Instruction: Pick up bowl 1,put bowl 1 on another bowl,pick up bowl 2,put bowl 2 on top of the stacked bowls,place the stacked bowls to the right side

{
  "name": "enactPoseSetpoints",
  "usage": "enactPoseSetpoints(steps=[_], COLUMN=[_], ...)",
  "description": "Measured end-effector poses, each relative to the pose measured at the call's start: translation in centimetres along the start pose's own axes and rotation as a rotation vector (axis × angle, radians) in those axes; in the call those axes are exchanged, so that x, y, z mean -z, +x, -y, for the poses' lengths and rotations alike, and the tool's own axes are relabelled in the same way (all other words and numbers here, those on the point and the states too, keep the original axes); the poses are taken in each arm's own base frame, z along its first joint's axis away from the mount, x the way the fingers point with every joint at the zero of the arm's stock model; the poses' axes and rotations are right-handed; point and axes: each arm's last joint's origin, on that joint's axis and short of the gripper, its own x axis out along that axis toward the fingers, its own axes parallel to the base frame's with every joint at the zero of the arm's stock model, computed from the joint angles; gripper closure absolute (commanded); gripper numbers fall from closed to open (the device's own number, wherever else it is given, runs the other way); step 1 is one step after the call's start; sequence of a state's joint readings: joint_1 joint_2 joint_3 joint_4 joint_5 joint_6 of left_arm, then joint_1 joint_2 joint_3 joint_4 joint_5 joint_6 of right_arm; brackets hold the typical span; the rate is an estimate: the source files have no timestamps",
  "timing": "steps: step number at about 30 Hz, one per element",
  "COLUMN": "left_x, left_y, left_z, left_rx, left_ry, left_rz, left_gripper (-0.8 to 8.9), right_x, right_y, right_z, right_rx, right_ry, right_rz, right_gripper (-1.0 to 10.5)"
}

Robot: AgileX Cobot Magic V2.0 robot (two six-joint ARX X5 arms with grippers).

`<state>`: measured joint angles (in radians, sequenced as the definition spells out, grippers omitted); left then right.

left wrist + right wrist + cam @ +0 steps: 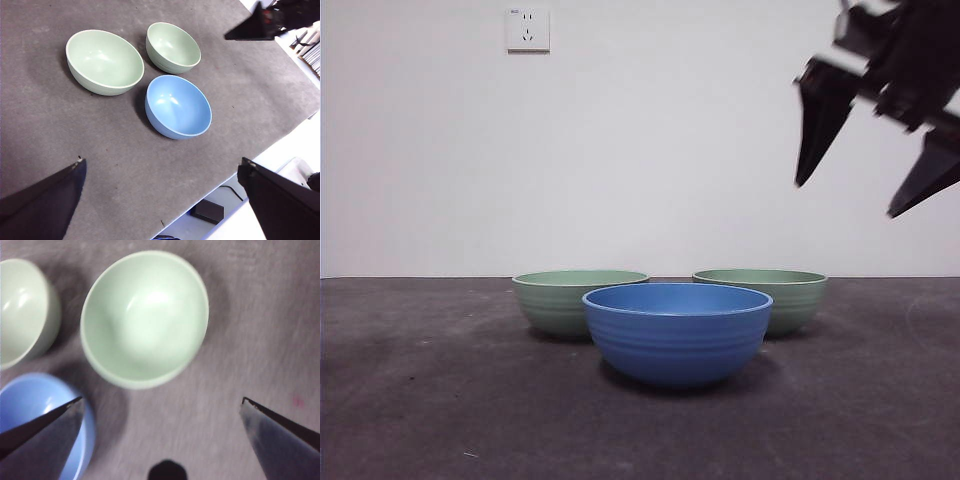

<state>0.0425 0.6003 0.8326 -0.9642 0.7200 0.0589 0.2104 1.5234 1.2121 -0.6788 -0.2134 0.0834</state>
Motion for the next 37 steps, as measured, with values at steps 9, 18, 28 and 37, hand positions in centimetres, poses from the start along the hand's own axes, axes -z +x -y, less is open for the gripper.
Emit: enactPoseSetpoints(steps=[9, 18, 28, 37], left_x=[0.0, 0.0, 0.1, 0.1], left_y=[0.0, 0.0, 0.0, 0.0], left_z=[0.0, 0.0, 0.0, 0.0], left_rx=[0.000, -0.007, -0.010, -0.010], left_ry=[0.000, -0.002, -0.006, -0.007], left_rz=[0.000, -0.003, -0.008, -0.008], left_gripper=[1.80, 1.80, 1.80, 1.80], right_x=[-1.6, -1.5, -1.7, -1.7], right_y=[6.3, 9.8, 9.9, 9.9], right_z=[1.2, 1.8, 1.7, 1.8], right_rx=[0.059, 0.062, 0.070, 0.096], right_ry=[0.036, 0.075, 0.077, 0.081], right_rz=[-0.035, -0.050, -0.023, -0.023], right_gripper=[4.5, 6.6, 8.6, 9.6])
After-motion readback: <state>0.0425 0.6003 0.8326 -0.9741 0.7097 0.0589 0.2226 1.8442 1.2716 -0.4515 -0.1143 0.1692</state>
